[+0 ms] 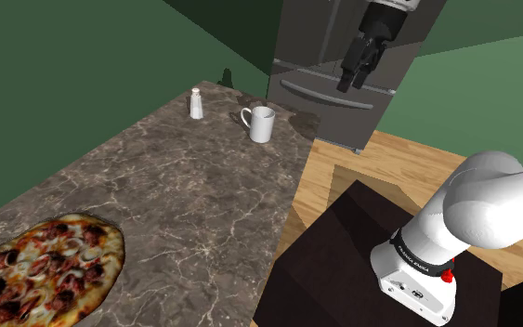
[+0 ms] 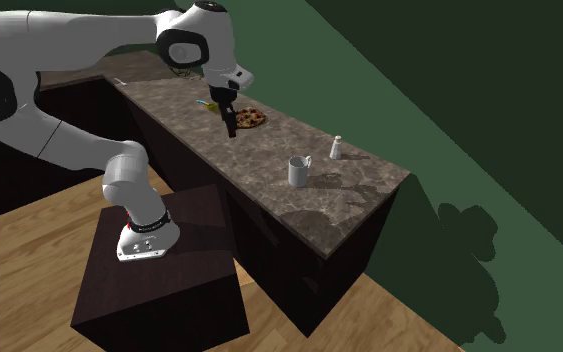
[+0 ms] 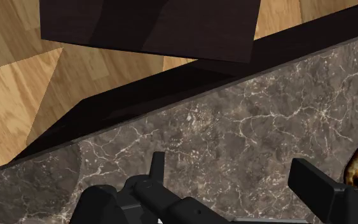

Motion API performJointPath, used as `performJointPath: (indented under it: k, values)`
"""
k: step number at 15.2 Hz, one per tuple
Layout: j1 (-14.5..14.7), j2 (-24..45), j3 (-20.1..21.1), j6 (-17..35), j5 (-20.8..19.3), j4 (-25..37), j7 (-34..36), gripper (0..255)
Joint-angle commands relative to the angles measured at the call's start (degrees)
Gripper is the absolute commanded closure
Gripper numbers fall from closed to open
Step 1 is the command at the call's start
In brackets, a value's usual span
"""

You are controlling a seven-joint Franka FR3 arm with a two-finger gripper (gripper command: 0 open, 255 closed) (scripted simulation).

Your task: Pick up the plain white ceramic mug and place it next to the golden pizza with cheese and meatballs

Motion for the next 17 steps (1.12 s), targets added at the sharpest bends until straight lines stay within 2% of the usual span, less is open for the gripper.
performJointPath:
  k: [1, 9, 17]
  values:
    - [0.0, 0.0, 0.0, 0.0, 0.0, 0.0, 0.0, 0]
    - [-0.5, 17.4, 0.9, 10.9, -1.6, 5.0, 0.8, 0]
    - [-1.1, 35.6, 1.1, 17.9, -3.6, 14.7, 2.3, 0]
